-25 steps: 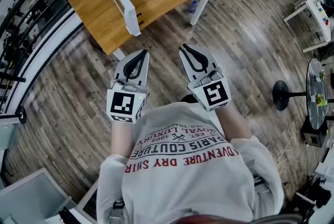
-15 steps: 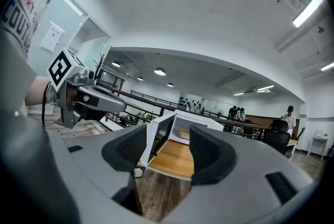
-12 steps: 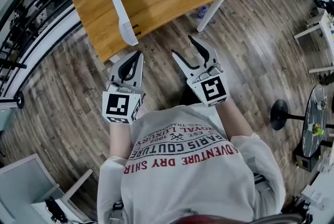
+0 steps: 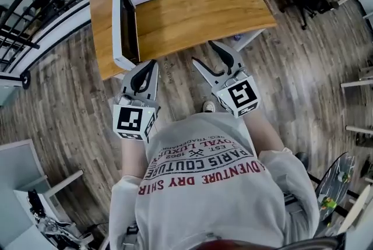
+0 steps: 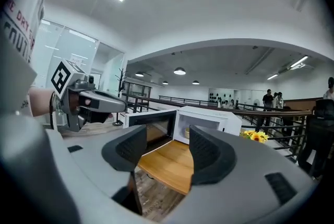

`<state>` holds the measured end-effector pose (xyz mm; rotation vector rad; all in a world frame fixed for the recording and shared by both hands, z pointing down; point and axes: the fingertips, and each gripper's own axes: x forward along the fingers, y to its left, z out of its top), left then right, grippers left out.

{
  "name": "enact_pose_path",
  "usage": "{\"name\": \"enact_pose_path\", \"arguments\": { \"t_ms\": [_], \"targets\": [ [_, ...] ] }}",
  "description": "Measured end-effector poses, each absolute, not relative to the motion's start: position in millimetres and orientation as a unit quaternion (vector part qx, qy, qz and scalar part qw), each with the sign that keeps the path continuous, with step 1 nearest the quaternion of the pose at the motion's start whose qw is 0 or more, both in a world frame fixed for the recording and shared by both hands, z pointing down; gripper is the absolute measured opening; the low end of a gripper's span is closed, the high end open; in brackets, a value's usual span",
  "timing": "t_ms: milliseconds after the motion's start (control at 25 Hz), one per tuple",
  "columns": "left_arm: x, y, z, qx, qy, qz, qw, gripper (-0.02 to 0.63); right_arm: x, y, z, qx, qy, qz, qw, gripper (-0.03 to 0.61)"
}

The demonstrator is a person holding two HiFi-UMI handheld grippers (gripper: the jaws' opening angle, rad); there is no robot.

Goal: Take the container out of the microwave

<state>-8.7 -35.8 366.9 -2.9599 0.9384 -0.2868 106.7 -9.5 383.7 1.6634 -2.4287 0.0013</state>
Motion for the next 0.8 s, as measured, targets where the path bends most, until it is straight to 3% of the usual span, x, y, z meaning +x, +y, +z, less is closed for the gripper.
{"name": "enact_pose_path", "arguments": {
  "t_ms": [360,800],
  "targets": [
    [67.1,-57.6,380.7,-0.928,0.359,-0.097,-0.010,0.014,186.9,-50.3,403.5,0.507,-0.851,0.012,0.132,0.253],
    [84.2,-114.2,411.6,-0.908,0.396,-0.127,-0.049,0.014,208.4,-141.1,431.5,0.468,-0.867,0.030,0.168,0.253]
  ]
}}
